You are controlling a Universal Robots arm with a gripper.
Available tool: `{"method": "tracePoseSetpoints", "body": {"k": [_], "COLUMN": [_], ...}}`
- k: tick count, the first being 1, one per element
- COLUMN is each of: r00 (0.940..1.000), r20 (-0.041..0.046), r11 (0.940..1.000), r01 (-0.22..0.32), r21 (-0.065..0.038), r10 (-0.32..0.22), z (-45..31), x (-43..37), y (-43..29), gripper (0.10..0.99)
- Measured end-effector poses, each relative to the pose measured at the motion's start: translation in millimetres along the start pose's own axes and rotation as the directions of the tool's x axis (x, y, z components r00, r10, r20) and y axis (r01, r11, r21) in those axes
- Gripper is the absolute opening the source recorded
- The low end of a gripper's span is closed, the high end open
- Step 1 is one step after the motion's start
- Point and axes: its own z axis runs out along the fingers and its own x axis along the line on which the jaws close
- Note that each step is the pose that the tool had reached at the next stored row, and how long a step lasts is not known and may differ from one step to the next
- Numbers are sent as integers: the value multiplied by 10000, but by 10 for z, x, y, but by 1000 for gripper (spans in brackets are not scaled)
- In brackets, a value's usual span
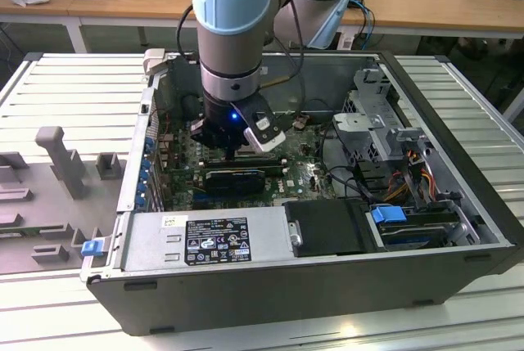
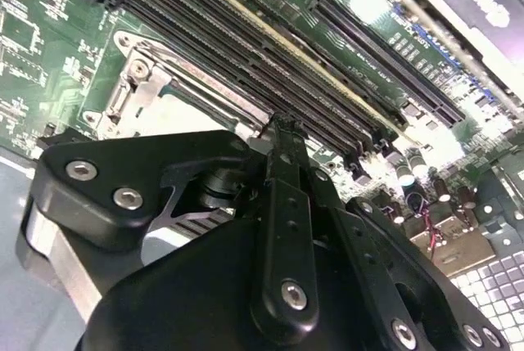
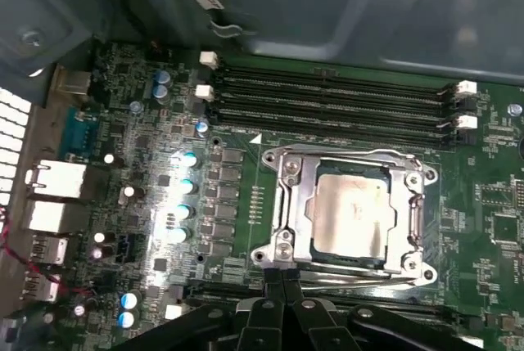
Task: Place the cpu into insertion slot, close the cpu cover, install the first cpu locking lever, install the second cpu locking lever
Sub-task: 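Install the second cpu locking lever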
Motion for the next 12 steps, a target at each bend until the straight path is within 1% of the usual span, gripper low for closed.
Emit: {"method": "tracePoseSetpoints", "body": {"k": [2,3,4,6,8,10,11,12], "r00": [10000,10000,10000,10000,10000,10000,10000,10000], "r20": [15,31,32,44,62,82,88,92], "r11": [10000,9999,9999,9998,9994,9991,9990,9987], "r01": [-1,1,2,2,4,4,7,6], "r21": [-64,-114,-124,-193,-333,-425,-456,-511], "r10": [1,-1,-1,-1,-2,-1,-3,-2], "z": [10,31,38,64,78,89,95,106], "x": [27,45,49,63,72,98,100,101], "y": [-8,-12,-13,-17,-19,-18,-19,-22], "gripper": [106,106,106,106,106,106,106,106]}}
